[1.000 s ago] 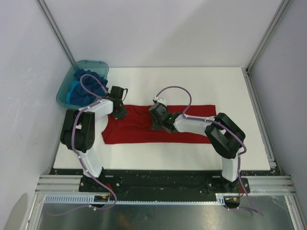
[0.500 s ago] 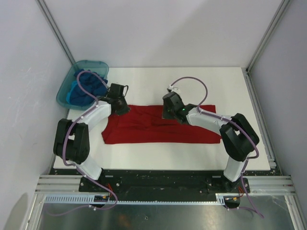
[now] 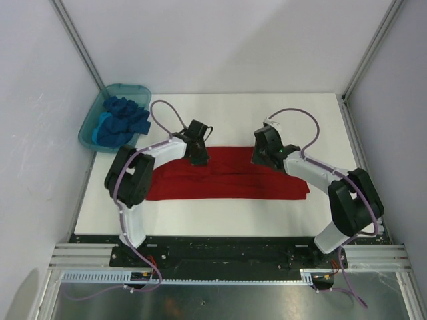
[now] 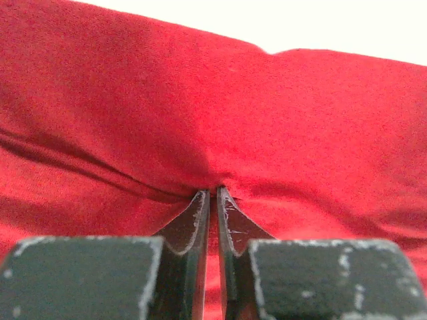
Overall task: Fold and stack the t-shirts
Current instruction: Rotate the tshirt 90 degrees
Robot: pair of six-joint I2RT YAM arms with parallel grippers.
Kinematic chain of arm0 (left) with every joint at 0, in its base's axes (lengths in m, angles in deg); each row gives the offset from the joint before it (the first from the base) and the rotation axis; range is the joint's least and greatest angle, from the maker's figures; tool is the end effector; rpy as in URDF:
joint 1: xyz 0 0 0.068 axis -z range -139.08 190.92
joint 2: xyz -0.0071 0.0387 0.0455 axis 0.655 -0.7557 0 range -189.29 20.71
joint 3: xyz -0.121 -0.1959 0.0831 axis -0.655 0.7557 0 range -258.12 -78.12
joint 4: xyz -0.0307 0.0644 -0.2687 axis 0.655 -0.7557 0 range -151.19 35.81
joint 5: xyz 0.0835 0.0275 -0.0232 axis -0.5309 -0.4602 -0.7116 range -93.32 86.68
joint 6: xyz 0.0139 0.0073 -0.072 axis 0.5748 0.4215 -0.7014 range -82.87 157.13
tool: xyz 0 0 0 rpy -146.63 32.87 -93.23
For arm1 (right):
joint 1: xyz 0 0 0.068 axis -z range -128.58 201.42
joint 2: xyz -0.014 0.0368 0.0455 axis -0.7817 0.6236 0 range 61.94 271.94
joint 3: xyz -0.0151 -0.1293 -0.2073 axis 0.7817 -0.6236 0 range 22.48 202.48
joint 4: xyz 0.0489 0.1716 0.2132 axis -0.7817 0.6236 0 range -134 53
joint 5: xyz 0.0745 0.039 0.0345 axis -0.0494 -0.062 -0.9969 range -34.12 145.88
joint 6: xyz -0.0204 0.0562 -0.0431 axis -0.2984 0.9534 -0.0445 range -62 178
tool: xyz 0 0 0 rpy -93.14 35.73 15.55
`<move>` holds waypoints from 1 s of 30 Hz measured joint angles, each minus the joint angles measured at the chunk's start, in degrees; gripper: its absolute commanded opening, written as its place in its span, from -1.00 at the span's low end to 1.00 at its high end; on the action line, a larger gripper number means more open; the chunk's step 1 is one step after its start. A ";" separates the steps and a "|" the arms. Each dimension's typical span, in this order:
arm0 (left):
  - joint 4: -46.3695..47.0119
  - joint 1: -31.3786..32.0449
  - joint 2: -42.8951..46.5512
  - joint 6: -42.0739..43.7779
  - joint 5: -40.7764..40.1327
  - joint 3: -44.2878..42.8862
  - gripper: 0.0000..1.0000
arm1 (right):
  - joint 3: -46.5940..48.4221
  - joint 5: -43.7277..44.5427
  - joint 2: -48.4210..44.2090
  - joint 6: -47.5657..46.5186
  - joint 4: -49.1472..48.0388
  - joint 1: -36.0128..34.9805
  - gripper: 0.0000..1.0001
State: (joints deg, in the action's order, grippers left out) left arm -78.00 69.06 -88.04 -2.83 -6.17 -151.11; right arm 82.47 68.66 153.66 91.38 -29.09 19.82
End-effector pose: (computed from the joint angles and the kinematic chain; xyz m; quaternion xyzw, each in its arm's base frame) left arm 0.3650 -0.1918 0.1143 -0.1058 0.9588 -0.1270 0.2308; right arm 0.3257 0.1843 0.1637 0.0555 0.9227 0.1099 0.3652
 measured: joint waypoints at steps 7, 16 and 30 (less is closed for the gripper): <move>0.79 0.07 -3.61 -0.61 0.28 -1.55 -0.35 | -2.56 -0.22 -2.19 0.00 1.42 1.09 -0.37; 0.46 0.17 14.93 -3.93 -2.21 9.60 -0.07 | -2.80 -3.02 -4.66 0.00 1.38 3.37 -0.36; -8.96 0.07 50.53 -33.68 -11.43 43.65 0.24 | -2.80 -8.76 -8.87 -0.87 1.49 5.68 -0.36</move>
State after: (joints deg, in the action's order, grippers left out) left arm -86.97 69.12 -37.51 -36.52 -17.61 -107.46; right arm 79.67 59.89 144.79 90.51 -27.60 25.51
